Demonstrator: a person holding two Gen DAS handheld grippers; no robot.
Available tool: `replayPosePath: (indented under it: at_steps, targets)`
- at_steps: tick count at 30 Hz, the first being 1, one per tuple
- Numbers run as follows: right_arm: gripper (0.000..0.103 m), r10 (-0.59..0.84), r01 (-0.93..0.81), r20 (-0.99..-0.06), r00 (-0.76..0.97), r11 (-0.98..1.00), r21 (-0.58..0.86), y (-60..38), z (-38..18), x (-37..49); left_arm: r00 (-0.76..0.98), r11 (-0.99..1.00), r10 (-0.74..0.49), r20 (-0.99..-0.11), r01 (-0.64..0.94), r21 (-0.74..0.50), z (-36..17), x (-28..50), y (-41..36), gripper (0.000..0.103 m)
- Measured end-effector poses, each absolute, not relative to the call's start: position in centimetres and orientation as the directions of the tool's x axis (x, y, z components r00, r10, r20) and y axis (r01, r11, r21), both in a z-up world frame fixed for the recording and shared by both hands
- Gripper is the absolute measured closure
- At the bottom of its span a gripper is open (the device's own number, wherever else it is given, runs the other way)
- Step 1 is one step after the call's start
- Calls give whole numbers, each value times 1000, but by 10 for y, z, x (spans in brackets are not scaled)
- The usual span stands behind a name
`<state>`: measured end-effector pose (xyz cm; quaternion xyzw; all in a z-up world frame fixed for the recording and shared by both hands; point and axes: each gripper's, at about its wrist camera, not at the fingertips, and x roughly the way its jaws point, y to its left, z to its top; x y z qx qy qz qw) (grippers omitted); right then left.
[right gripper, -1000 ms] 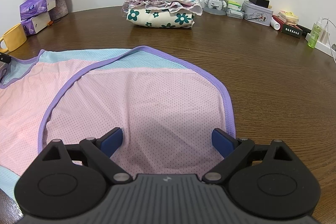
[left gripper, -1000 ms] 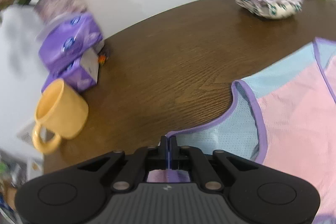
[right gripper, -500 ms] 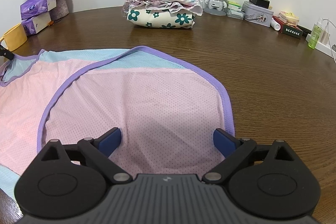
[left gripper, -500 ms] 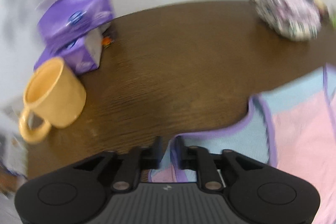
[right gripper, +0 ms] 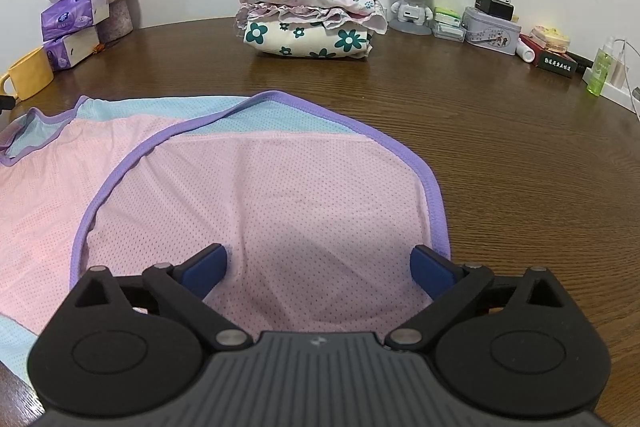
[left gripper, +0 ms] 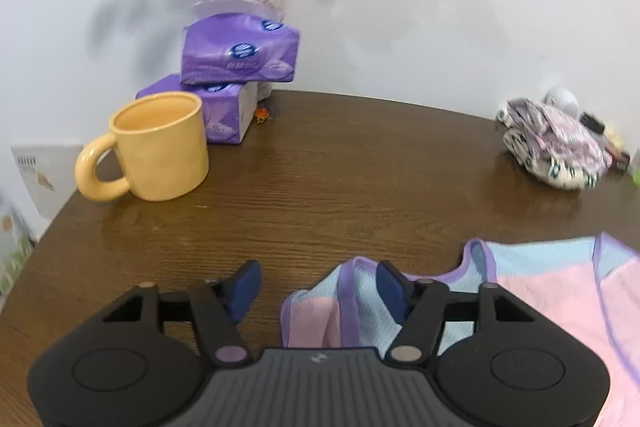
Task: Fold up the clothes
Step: 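Pinch the armhole trim again with the left gripper, then open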
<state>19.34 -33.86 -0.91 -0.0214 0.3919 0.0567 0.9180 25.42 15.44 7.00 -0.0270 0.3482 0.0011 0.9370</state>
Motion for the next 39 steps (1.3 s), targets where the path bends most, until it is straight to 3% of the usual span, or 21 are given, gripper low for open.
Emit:
replayPosePath:
  at_steps: [3, 5, 7, 17, 20, 39]
  targets:
    - [2, 86, -119, -722, 686, 993, 5, -338, -9, 194, 750, 999, -48, -660, 24, -45, 65, 252, 148, 71]
    - [1, 85, -117, -722, 687, 993, 6, -338, -10, 194, 740, 995, -97, -666, 49, -90, 62, 253, 148, 78]
    - [1, 82, -113, -720, 689, 994, 6, -337, -10, 194, 732, 994, -103, -673, 53, -95, 59, 255, 147, 83]
    - [1, 79, -108, -719, 691, 994, 5, -337, -10, 194, 704, 999, -38, -709, 27, -27, 45, 263, 140, 83]
    - [1, 79, -107, -716, 693, 994, 5, -337, -10, 193, 705, 998, -57, -707, 26, -55, 46, 264, 144, 101]
    - [1, 76, -103, -711, 699, 995, 5, -336, -11, 192, 770, 980, -98, -630, -37, -198, 57, 277, 171, 102]
